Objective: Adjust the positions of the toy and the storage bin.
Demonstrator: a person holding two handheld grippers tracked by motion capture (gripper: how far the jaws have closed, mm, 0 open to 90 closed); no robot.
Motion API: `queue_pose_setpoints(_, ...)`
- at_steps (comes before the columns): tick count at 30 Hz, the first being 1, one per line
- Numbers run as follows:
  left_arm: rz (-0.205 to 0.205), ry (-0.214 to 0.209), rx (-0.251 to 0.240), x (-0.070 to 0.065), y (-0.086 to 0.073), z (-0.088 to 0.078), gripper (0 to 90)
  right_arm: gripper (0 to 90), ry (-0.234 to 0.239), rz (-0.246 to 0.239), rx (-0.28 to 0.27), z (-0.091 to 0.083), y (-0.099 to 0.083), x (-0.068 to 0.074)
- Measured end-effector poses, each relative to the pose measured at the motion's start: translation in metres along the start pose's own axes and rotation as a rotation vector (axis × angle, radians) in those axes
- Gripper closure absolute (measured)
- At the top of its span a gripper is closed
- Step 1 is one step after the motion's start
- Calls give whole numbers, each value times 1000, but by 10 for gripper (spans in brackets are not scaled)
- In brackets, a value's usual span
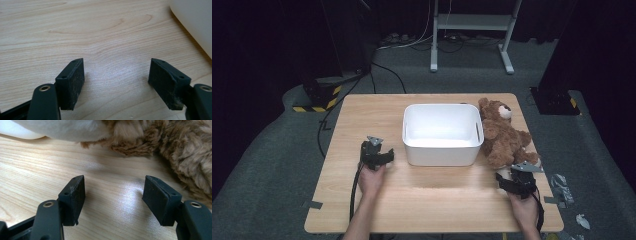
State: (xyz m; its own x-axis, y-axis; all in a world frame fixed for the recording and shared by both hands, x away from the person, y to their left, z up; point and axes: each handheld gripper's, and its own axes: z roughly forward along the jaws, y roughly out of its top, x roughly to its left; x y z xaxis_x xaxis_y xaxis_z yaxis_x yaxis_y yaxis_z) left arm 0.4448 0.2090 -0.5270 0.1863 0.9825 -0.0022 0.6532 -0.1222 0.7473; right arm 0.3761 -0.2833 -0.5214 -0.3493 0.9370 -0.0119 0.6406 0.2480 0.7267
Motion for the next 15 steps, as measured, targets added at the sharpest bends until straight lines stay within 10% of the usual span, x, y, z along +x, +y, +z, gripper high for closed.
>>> queue_pose_setpoints(15,-2,0,0,0,0,0,288,281,-4,10,4,1,0,0)
